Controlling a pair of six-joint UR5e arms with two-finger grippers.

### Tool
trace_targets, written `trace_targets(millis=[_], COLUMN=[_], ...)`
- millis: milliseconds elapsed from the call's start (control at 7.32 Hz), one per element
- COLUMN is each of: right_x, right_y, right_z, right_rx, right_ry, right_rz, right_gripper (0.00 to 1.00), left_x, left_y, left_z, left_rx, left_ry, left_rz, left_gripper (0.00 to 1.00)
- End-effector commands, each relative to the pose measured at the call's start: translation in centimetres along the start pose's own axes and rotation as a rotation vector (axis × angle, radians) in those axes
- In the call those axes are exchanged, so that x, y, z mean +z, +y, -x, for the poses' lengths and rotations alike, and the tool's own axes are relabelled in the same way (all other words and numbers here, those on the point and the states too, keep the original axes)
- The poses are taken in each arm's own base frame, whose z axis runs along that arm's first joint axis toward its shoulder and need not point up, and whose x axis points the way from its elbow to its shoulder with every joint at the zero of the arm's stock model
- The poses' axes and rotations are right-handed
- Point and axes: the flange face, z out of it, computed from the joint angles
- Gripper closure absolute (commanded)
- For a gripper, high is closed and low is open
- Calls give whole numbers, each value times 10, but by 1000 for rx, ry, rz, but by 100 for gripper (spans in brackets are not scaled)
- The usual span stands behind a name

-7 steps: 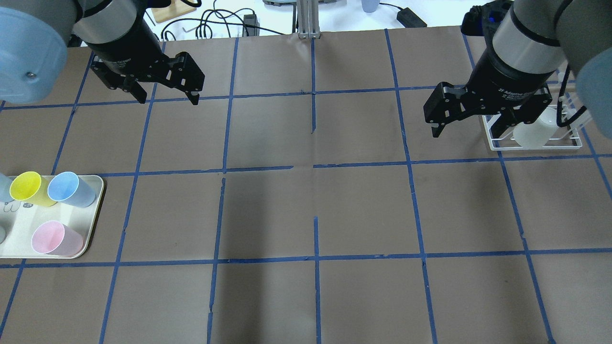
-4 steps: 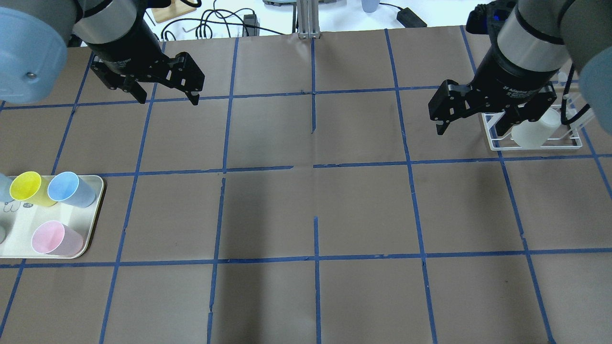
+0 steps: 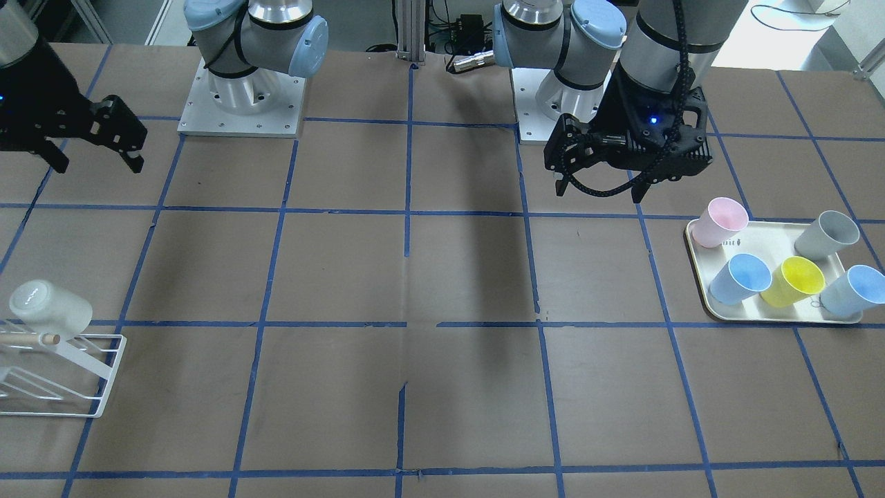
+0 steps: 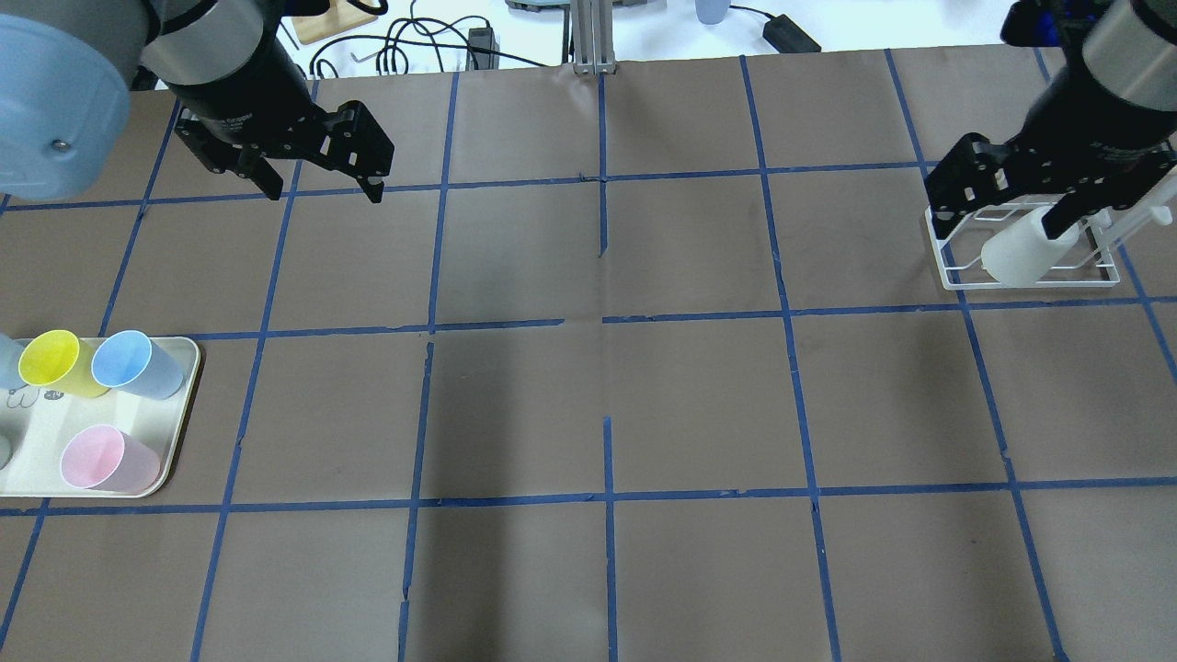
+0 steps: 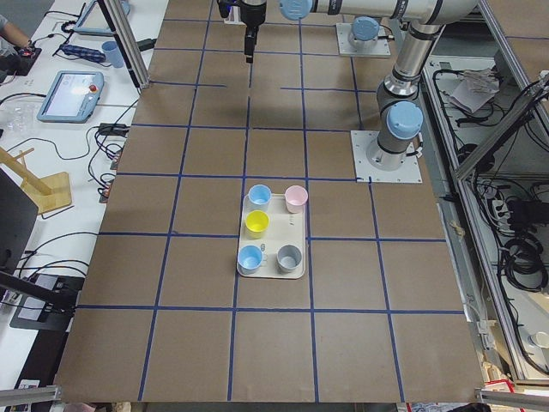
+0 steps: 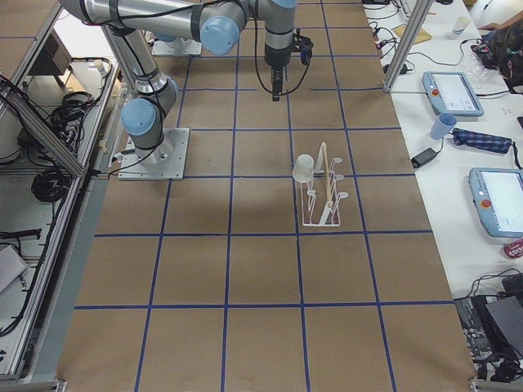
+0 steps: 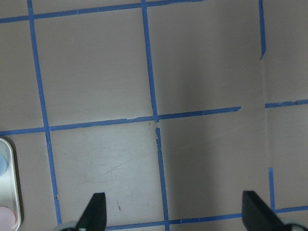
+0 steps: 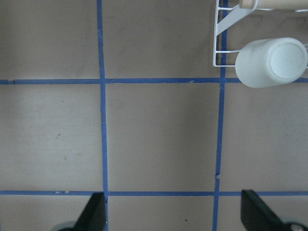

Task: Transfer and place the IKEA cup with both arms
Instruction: 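Move the right gripper down to the white cup on the rack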

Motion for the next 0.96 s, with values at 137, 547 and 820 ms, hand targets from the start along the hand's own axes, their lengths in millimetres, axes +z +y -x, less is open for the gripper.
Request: trace_targets(millis=[137, 547, 820], right_x=[51, 86, 123], right_y=[-39, -56, -78], right_z=[-70, -108, -125], right_rx=[-50, -92, -78], right_ry=[45, 48, 50], right_rz=[17, 32, 25], right_gripper=[0, 0, 0], left_x=[0, 0, 0], left_y=[0, 0, 0], left_z=[0, 0, 0], left_rx=[0, 0, 0], left_ry=[0, 2, 2], left_rz=[0, 0, 0], left_gripper=[0, 0, 0])
